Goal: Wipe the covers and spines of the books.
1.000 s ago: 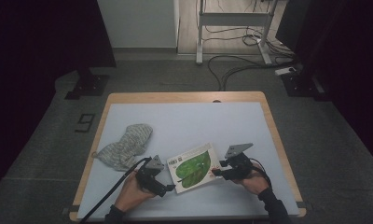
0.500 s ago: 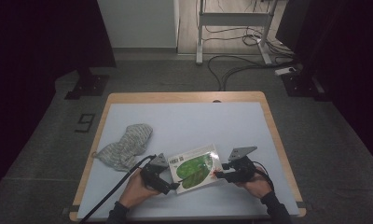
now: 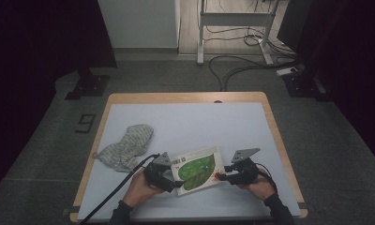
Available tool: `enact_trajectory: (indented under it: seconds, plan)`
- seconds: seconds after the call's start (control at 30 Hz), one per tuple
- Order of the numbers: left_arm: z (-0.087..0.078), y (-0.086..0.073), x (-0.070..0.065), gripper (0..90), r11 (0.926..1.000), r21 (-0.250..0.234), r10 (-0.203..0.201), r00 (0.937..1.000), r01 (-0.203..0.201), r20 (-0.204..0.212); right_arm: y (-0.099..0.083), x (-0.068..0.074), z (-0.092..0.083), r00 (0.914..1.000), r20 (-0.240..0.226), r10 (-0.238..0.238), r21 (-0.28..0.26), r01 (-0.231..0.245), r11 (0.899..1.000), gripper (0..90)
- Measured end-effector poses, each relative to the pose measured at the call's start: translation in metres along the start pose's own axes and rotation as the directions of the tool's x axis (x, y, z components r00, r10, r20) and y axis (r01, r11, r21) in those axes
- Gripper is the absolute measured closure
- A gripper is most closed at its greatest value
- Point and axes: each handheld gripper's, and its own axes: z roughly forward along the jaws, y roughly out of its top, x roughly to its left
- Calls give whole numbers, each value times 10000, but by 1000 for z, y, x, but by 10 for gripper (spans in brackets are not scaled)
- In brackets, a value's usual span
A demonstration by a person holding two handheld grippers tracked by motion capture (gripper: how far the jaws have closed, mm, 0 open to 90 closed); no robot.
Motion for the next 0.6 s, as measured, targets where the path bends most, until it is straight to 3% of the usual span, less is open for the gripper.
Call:
enact_trajectory:
  seconds: [0.17,0.23,0.4,0.6]
  plan:
    - [-1,2,1,202,9999,20,-119,9999,119,-28,2,-2,-1,10000,94,-3,-41,3,10000,502]
    - [-3,3,1,230,9999,-54,-114,9999,113,-55,3,-3,0,9991,388,142,-5,-142,9999,454]
    - [-6,5,2,280,9998,-108,-157,9999,156,-28,8,-11,6,9945,531,906,-136,-900,9958,336]
    - [-10,9,5,349,9995,-216,-241,9997,243,91,15,-21,13,9874,221,1567,-306,-1560,9873,329]
